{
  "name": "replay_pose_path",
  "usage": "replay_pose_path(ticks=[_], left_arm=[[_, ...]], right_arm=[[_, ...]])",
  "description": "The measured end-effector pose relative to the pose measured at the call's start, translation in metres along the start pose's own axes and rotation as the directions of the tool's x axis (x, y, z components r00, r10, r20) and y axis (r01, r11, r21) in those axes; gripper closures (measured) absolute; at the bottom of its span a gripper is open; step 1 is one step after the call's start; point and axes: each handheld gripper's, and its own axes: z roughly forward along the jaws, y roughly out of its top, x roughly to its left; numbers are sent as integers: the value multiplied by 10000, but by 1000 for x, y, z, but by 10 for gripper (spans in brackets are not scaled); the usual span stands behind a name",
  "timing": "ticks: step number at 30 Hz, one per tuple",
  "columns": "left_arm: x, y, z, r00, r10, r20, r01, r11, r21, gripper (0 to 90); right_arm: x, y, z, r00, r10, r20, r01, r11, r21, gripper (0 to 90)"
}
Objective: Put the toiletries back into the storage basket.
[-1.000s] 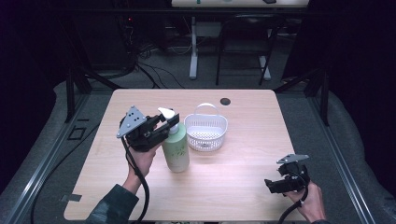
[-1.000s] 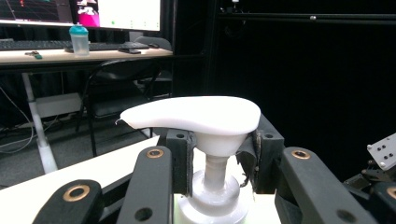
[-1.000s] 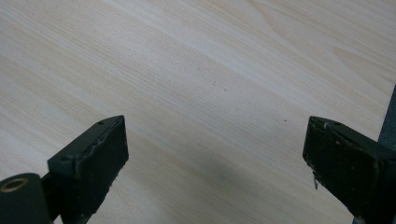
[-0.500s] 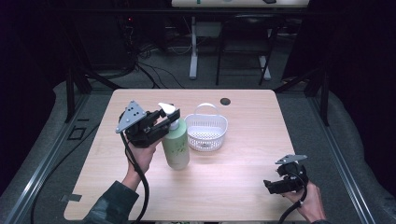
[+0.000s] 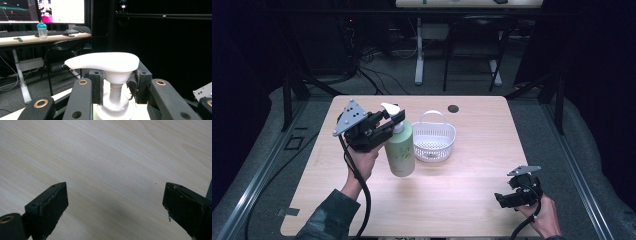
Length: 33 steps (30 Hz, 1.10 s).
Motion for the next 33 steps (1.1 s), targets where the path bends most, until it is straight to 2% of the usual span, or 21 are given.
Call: replay_pose_path(ticks=[15, 33], left_arm=[[4, 15, 7, 10000, -33, 31, 33, 9999, -115, 672], [8, 33, 24, 9999, 26, 98, -25, 9999, -119, 672]], right_arm=[[-1, 0, 0, 10000, 18, 42, -18, 10000, 43, 62], [-1, 0, 0, 10000, 32, 38, -32, 10000, 76, 64]])
